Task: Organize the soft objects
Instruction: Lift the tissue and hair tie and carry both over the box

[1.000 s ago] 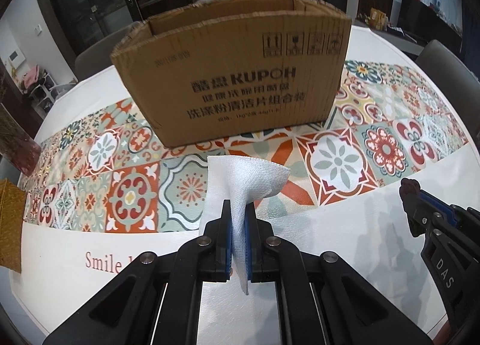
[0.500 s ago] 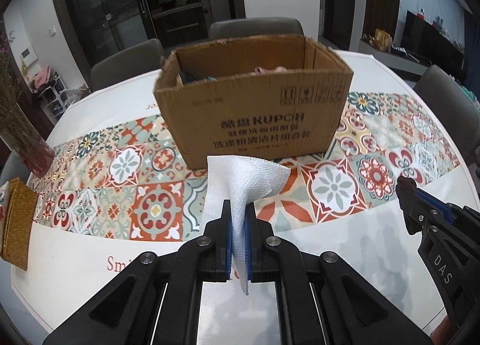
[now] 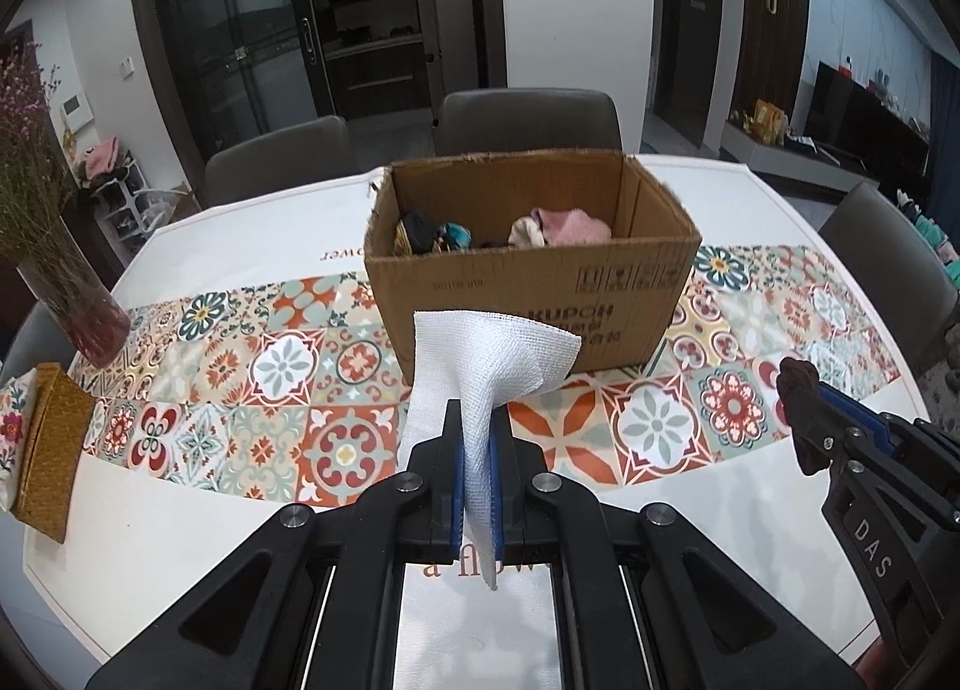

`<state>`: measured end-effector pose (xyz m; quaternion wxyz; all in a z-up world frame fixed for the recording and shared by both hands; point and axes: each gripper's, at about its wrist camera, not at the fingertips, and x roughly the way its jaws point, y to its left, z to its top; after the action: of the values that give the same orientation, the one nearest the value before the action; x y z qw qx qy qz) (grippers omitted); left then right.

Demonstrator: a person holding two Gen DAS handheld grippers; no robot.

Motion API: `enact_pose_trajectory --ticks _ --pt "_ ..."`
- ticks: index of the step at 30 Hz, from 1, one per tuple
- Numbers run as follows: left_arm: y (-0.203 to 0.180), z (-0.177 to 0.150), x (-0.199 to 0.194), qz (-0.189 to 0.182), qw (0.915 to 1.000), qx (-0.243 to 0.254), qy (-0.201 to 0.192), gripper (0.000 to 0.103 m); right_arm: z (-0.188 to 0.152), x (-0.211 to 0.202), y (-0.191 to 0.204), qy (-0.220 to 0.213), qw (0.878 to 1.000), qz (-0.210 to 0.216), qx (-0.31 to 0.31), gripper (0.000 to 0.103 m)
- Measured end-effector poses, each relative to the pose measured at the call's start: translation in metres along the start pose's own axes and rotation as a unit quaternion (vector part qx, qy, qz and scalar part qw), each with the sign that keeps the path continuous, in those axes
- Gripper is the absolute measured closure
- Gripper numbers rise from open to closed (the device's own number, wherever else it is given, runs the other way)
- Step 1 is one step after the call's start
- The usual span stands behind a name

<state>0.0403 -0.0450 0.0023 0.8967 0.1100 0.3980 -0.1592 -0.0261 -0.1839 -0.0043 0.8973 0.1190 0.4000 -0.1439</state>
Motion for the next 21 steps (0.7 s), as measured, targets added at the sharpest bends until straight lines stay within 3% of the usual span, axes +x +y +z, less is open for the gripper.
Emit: enact_pose_trajectory --ticks 21 --pt "-0.002 0.062 -0.042 -0.004 0.999 0.004 -0.045 0.095 0.06 -0.038 0.004 -0.044 0.998 0.034 -0.001 0.092"
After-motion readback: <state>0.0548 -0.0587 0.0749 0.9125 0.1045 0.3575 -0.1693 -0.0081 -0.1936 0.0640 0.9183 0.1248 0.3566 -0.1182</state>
